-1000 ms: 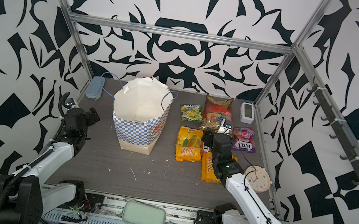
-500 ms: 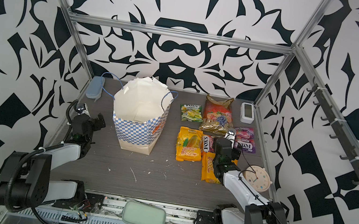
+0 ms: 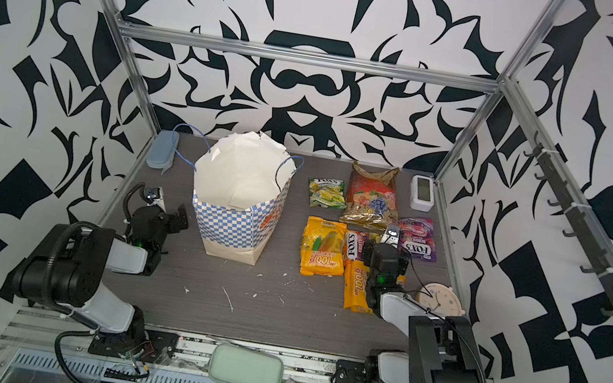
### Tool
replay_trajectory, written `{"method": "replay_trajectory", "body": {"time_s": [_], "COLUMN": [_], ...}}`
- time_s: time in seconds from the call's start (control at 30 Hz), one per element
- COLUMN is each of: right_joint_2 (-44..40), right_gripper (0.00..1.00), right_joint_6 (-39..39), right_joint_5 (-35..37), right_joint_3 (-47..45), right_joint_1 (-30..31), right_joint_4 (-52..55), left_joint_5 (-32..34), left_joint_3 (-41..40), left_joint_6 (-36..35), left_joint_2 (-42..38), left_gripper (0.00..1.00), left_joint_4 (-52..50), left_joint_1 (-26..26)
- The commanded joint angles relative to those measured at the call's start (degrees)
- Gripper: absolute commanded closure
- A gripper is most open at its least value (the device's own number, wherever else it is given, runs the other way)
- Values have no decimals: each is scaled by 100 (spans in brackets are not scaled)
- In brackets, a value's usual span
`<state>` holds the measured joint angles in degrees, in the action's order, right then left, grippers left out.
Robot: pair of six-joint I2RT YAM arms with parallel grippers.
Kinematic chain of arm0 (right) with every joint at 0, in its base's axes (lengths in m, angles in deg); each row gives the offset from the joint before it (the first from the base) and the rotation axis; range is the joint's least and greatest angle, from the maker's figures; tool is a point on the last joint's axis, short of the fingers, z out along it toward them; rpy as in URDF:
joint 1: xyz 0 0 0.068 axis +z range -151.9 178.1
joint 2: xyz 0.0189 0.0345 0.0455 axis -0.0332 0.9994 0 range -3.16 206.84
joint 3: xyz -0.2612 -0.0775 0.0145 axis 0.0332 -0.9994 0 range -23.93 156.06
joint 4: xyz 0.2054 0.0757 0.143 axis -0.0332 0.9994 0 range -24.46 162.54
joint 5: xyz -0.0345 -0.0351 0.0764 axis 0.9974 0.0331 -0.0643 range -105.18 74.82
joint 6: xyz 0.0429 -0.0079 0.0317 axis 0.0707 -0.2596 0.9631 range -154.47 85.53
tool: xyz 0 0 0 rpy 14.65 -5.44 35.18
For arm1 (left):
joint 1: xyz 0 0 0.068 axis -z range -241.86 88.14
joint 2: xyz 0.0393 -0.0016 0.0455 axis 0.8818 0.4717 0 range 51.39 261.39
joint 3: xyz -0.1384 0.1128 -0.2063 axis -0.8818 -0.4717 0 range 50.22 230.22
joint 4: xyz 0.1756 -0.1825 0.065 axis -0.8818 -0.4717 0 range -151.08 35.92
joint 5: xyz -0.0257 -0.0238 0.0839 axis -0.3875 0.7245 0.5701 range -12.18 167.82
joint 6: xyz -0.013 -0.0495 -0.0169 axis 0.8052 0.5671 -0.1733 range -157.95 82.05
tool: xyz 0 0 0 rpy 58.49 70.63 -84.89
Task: Take the snacks out of the paper bag
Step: Reset both arms
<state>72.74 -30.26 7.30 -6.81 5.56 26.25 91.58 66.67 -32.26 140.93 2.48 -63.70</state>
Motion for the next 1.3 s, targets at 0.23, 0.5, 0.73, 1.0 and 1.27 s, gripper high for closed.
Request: {"method": "replay_trajectory", "body": {"time_s": [0.23,0.5,0.73,1.0,1.27], "right_joint_2": [583,995,1289,1326,1375], "right_gripper": [11,11,11,0,0], "right_joint_6": [-360,-273,-144,-245,-254], "right_joint_5": [-579,-539,-543,-649,-658], "right_joint_3": [-324,-90,145,216,280], "right_joint_1": [-54,-109,-216,-206,-206], "right_joint_4": [-1930,-1875,-1626,-1537,-1462], "left_joint_5": [-640,-607,-603,-602,-626], "left_joint_3": [429,562,548,551,569], "left_joint_6": [-268,-26,-12,-17,-30], "left_joint_2": [-64,-59,-69,-65,-59], "left_gripper": [0,1,1,0,1], "left_joint_4": [-344,-578,-558,-558,-575], "left_joint_1": [14,-158,-159,-159,-162]}}
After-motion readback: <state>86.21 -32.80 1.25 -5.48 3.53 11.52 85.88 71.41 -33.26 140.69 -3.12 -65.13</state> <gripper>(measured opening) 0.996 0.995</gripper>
